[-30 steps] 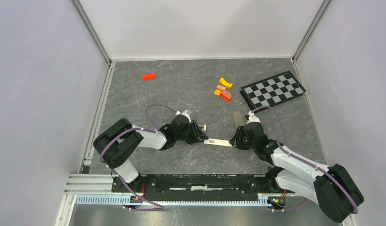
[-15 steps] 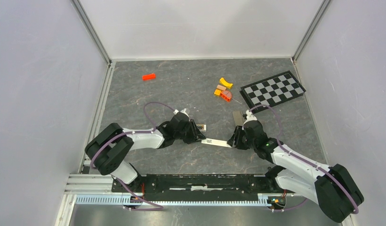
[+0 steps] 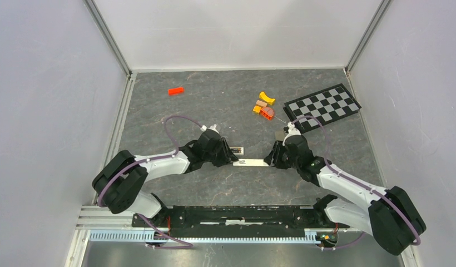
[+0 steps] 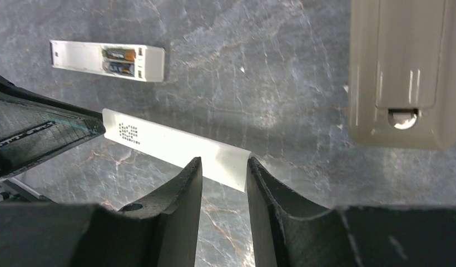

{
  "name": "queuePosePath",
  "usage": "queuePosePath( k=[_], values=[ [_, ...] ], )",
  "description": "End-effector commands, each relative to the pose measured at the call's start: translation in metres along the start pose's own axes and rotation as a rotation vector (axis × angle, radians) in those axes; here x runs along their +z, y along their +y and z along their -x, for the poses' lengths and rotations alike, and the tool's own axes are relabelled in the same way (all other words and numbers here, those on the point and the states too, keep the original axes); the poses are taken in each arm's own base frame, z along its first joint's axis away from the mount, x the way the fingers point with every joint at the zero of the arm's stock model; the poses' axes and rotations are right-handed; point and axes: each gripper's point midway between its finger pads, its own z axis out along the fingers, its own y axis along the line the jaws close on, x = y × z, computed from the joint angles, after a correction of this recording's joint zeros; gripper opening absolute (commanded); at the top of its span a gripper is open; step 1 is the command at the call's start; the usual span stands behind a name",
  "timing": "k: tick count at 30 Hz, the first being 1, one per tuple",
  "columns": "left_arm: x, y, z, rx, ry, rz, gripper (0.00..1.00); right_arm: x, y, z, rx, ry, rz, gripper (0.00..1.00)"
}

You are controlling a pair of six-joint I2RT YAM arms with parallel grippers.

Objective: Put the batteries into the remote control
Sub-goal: Pick up the battery cover at the center of the board, then load the battery cover into the remote control.

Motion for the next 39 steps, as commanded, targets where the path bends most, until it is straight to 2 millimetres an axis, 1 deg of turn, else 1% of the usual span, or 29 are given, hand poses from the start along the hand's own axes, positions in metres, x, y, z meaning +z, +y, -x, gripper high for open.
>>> queuePosePath(
  k=[1, 7, 15, 19, 24, 29, 31, 35, 39],
  values=[
    [-0.014, -0.034, 0.031, 0.034, -0.073, -0.105, 0.36, 0.0, 0.05, 0.041, -0.023, -0.096, 0.153, 0.4],
    [-0.02, -0.029, 0.048, 0.012, -0.093, -0.104, 0.37, 0.009, 0.062, 0.048, -0.025, -0.085, 0.181, 0.4],
    [-0.026, -0.002, 0.071, -0.012, -0.146, -0.05, 0.37, 0.026, 0.074, 0.055, -0.014, -0.08, 0.214, 0.4],
    [-0.025, 0.01, 0.08, -0.027, -0.148, -0.032, 0.37, 0.039, 0.082, 0.055, -0.008, -0.068, 0.232, 0.4],
    [-0.028, 0.023, 0.084, -0.024, -0.151, 0.007, 0.37, 0.055, 0.09, 0.05, -0.003, -0.032, 0.254, 0.4],
    [-0.032, 0.036, 0.09, -0.011, -0.173, 0.048, 0.39, 0.062, 0.093, 0.047, -0.005, -0.022, 0.255, 0.39],
    [-0.032, 0.045, 0.089, -0.012, -0.161, 0.081, 0.4, 0.064, 0.092, 0.046, -0.007, -0.017, 0.25, 0.39],
    [-0.031, 0.056, 0.09, -0.007, -0.166, 0.113, 0.41, 0.066, 0.088, 0.045, -0.012, -0.025, 0.235, 0.39],
    [-0.026, 0.057, 0.092, 0.009, -0.16, 0.117, 0.41, 0.068, 0.086, 0.047, -0.013, -0.061, 0.244, 0.39]
  ],
)
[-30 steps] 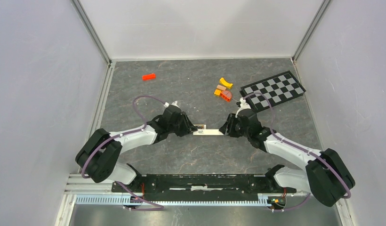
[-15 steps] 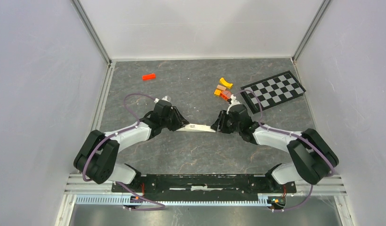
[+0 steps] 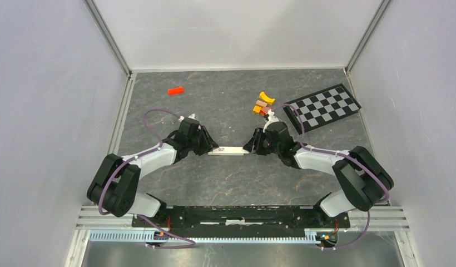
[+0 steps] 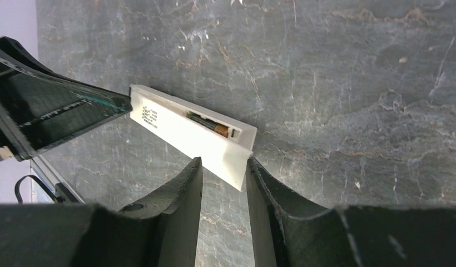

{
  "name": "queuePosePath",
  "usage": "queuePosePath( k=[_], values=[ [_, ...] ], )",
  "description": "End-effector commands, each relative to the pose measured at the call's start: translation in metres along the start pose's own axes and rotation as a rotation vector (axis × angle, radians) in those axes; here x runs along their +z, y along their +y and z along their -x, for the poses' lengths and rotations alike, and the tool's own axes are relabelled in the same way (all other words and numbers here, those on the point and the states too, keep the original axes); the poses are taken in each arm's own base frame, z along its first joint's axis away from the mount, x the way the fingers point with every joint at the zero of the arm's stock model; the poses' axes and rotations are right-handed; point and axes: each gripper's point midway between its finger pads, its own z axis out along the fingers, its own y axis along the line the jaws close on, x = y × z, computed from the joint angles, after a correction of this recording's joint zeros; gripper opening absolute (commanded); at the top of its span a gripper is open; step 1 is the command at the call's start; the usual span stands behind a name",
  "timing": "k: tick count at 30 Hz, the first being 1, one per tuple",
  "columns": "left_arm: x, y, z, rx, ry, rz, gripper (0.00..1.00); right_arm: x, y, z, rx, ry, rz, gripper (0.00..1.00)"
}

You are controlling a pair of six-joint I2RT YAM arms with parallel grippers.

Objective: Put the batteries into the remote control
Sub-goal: Load the battery cover into the remote control.

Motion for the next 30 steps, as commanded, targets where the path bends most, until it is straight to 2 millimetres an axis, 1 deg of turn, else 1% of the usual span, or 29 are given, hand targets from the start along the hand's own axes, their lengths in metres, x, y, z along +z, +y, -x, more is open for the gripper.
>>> queuePosePath(
  k=[1, 6, 9, 14, 18, 23, 27, 30],
  values=[
    [0.002, -0.007, 0.011, 0.065, -0.021, -0.021, 0.41, 0.005, 0.017, 0.017, -0.014, -0.074, 0.067, 0.39],
    [0.004, -0.003, 0.012, 0.071, -0.029, 0.001, 0.42, 0.007, 0.01, 0.013, -0.012, -0.07, 0.047, 0.39],
    [0.004, 0.001, 0.012, 0.073, -0.027, 0.018, 0.42, 0.007, 0.004, 0.012, -0.008, -0.07, 0.024, 0.42],
    [0.001, 0.005, 0.014, 0.09, -0.03, 0.048, 0.43, 0.004, -0.003, 0.011, -0.007, -0.073, -0.009, 0.52],
    [0.0, 0.014, 0.012, 0.1, -0.026, 0.087, 0.42, 0.002, -0.005, 0.011, -0.015, -0.073, -0.019, 0.59],
    [0.001, 0.018, 0.011, 0.1, -0.029, 0.098, 0.41, 0.003, -0.005, 0.004, -0.012, -0.042, -0.012, 0.68],
    [0.001, 0.016, 0.011, 0.1, -0.027, 0.093, 0.4, 0.005, 0.001, -0.001, 0.004, -0.017, 0.032, 0.69],
    [0.001, 0.016, 0.011, 0.1, -0.026, 0.09, 0.4, 0.009, 0.001, -0.008, 0.021, 0.03, 0.045, 0.67]
  ],
)
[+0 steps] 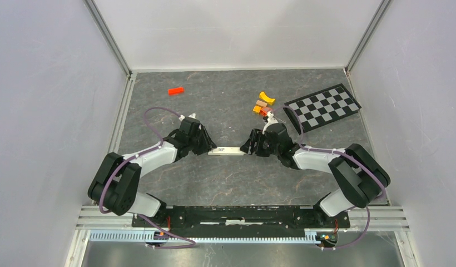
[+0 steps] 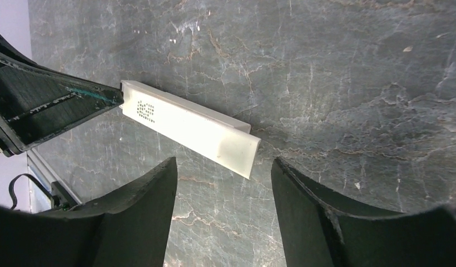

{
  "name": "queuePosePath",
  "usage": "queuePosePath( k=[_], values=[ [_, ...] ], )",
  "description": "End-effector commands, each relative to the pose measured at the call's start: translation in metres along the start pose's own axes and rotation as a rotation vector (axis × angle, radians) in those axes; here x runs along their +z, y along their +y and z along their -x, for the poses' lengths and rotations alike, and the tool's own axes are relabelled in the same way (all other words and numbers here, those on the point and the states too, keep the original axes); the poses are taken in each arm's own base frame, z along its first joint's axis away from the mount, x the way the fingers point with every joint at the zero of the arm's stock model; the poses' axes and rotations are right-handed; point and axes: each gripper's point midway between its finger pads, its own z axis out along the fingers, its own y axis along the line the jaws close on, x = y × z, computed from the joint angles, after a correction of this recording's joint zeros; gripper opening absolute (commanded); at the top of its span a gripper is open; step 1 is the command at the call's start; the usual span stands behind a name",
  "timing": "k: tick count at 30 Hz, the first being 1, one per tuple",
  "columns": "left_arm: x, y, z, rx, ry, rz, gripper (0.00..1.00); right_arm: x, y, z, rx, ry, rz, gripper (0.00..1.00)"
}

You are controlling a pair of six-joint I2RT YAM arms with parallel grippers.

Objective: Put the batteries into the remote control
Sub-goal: Load the battery cover into the remote control.

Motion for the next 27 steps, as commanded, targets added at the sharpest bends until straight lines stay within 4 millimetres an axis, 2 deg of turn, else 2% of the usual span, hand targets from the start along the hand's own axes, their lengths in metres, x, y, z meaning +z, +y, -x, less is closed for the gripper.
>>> queuePosePath(
  k=[1, 7, 17, 27],
  values=[
    [-0.001, 0.003, 0.006, 0.049, -0.013, 0.024, 0.4, 0.005, 0.005, -0.007, 0.027, 0.049, 0.052, 0.66],
    [-0.002, 0.003, 0.006, 0.055, -0.009, 0.03, 0.38, 0.005, 0.002, -0.022, 0.093, 0.086, 0.107, 0.64],
    [-0.002, 0.004, 0.005, 0.049, -0.005, 0.034, 0.37, 0.002, -0.011, -0.018, 0.175, 0.027, 0.19, 0.67],
    [-0.002, 0.006, 0.005, 0.045, -0.004, 0.045, 0.38, 0.004, 0.009, -0.004, 0.19, -0.02, 0.347, 0.6]
  ],
)
